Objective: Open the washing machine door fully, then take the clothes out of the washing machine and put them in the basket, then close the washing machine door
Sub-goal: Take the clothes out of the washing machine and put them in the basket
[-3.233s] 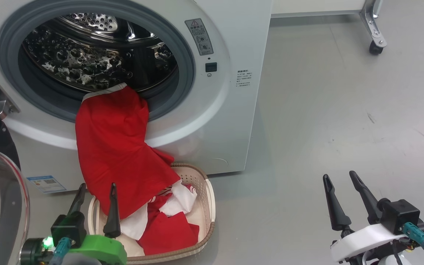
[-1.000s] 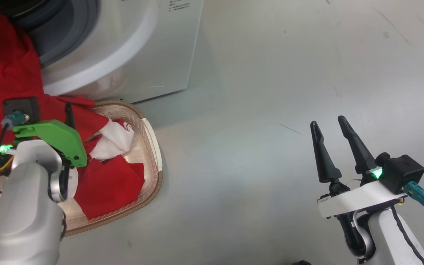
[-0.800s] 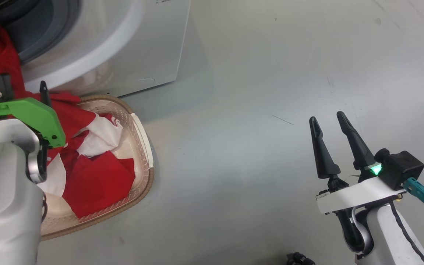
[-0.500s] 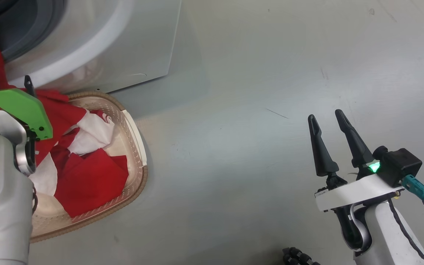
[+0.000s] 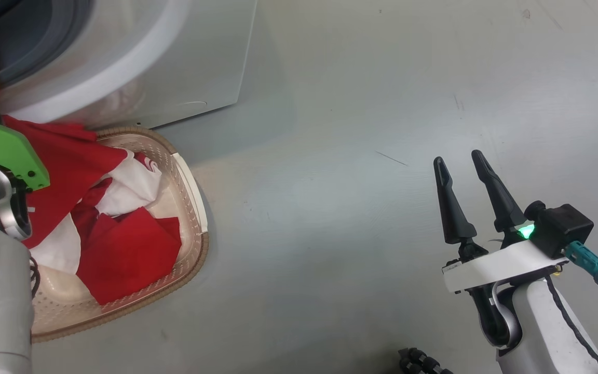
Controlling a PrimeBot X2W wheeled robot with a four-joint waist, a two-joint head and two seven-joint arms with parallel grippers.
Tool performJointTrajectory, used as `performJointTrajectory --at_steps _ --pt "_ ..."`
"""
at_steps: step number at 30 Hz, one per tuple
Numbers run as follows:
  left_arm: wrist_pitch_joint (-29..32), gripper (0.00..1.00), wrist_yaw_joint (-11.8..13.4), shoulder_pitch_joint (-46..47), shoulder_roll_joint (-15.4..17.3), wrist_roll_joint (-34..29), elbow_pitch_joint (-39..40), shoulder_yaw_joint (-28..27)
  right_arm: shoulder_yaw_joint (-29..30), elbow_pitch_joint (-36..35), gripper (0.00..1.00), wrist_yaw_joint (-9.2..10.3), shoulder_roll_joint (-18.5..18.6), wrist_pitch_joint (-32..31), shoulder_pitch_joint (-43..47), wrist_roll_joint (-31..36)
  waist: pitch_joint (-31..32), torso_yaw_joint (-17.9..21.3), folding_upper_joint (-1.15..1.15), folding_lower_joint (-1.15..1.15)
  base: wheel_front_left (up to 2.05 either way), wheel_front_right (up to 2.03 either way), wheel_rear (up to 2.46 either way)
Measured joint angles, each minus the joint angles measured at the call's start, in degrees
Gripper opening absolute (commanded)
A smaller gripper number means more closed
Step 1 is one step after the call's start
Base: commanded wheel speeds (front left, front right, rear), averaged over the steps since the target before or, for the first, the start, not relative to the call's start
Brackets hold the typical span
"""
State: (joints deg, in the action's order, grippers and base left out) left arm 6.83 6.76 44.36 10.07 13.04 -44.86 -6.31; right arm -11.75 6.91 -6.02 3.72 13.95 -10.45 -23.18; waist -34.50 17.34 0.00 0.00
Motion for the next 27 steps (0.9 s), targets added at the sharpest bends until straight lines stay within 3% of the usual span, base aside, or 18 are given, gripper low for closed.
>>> performJointTrajectory --at_steps 11,27 --pt "-3.1 0.0 0.0 0.3 -2.2 -2.0 -2.4 -0.4 0.0 1.2 1.0 -0.41 -0.1 0.1 -0.9 0.0 0.5 -0.6 0.0 0.0 0.0 0.0 0.0" --pt "-16.9 0.0 -0.2 -5.7 -7.3 -1.3 1.0 1.4 1.9 2.3 1.0 -0.42 1.6 0.1 -0.8 0.6 3.6 -4.4 0.0 0.0 0.0 0.0 0.0"
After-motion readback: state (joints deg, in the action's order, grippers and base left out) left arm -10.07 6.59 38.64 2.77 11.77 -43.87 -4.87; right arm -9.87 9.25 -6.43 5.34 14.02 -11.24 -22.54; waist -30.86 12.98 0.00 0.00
